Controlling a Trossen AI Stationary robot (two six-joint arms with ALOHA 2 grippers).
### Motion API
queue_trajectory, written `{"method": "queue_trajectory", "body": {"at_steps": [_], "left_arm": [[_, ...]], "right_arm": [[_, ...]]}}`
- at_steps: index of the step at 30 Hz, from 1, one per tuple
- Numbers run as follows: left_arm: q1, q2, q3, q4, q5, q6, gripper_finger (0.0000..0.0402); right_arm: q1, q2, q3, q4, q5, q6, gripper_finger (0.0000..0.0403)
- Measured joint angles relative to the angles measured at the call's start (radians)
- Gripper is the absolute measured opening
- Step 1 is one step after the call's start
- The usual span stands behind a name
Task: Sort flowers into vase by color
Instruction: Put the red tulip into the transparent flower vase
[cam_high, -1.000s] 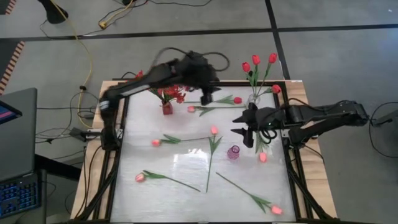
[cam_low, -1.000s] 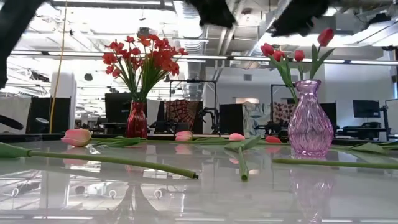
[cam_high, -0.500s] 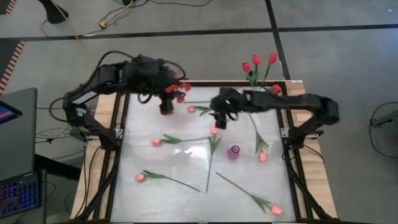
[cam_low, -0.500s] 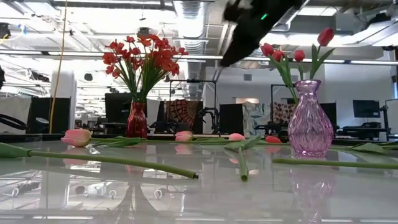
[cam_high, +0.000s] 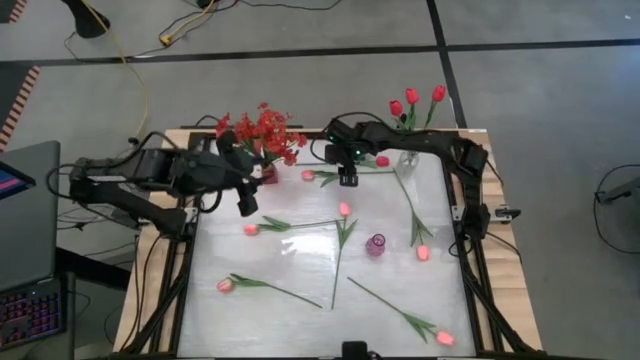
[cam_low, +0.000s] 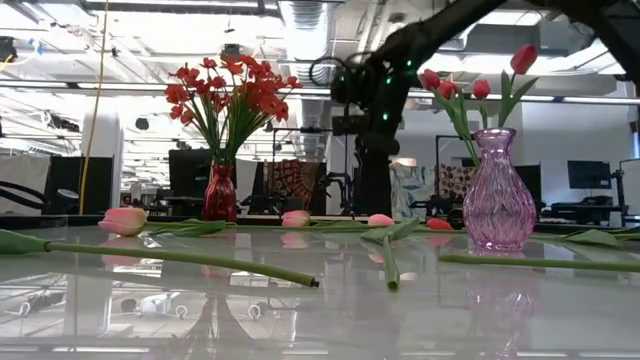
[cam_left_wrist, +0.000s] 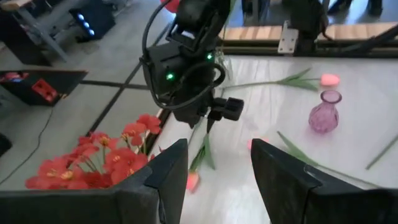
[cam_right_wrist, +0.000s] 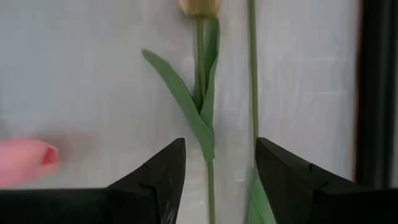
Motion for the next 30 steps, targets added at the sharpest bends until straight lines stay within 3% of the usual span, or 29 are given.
{"method": "queue_trajectory", "body": {"at_steps": [6,12,30], "left_arm": [[0.001,-0.160,-0.216,0.186,0.023,0.004,0.0165],[0.001,-0.249,-0.332,0.284,0.070,0.016,0.0165],[0.000,-0.267,-0.357,0.279,0.088,0.013,0.0165]], "right_arm": [[-0.061,0.043,0.000,0.010,-0.031,-0.032,0.0218],[-0.098,0.076,0.002,0.057,-0.018,-0.033,0.0218],[-0.125,0.173,0.018,0.041,-0.019,-0.032,0.0218]]}}
